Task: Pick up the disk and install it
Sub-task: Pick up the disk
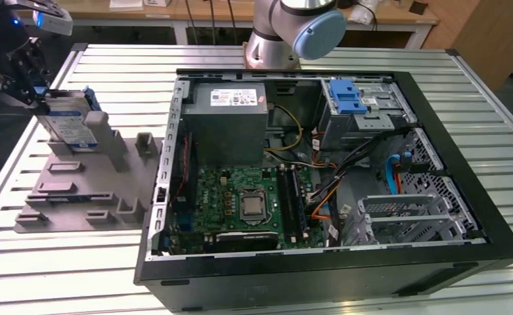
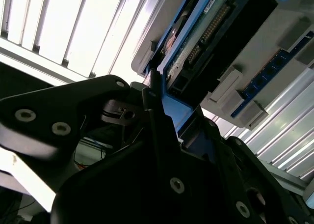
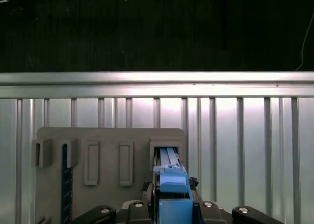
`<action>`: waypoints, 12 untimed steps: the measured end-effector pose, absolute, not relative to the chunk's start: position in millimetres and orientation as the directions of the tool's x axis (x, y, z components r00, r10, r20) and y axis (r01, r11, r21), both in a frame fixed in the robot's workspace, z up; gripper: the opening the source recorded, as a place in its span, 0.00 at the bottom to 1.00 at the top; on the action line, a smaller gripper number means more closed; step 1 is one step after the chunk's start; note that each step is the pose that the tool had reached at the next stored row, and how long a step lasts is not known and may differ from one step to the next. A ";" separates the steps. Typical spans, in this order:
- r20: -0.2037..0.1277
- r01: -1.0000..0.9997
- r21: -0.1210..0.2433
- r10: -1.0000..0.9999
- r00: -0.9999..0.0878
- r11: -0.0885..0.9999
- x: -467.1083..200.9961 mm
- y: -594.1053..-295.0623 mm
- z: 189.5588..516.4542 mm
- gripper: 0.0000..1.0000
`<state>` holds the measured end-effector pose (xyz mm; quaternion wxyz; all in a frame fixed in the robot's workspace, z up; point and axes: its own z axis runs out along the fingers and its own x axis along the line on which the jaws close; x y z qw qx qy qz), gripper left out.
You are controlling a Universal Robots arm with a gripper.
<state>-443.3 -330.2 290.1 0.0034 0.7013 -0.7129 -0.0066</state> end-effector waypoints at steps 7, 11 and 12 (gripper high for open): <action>-0.004 -1.000 0.014 -1.000 -0.016 0.016 -443.5 -330.3 290.0 0.37; -0.004 -1.000 0.014 -1.000 -0.016 0.016 -443.7 -330.3 290.1 0.44; -0.004 -1.000 0.014 -1.000 -0.016 0.016 -443.7 -330.3 290.1 0.44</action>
